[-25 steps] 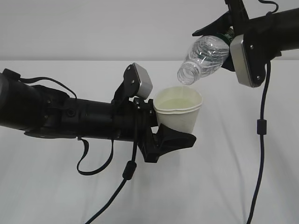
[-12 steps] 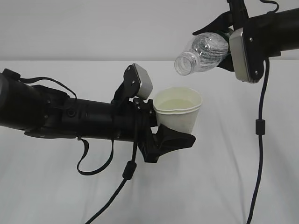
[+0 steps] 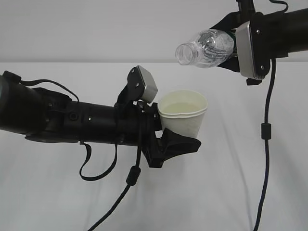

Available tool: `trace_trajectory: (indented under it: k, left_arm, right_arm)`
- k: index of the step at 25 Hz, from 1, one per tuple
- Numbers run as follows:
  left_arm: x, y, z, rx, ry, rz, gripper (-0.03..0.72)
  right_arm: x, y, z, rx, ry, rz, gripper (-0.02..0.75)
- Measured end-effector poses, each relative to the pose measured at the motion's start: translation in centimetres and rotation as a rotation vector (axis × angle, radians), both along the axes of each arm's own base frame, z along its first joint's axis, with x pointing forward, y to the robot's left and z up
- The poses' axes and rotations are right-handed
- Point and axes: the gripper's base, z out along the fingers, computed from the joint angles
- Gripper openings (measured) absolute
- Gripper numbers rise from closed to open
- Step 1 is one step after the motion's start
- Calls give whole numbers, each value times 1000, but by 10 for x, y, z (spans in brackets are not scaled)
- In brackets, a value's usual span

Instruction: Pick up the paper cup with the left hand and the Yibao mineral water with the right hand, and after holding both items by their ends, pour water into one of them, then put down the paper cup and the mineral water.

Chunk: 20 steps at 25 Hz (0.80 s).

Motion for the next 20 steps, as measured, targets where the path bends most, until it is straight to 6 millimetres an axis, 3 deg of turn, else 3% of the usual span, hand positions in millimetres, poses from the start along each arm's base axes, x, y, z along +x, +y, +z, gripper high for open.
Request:
trace_trajectory:
  k: [20]
  left_arm:
    - [0,0,-1,7,0,5,456]
  right_arm:
    - [3,1,6,218,141,-113,435]
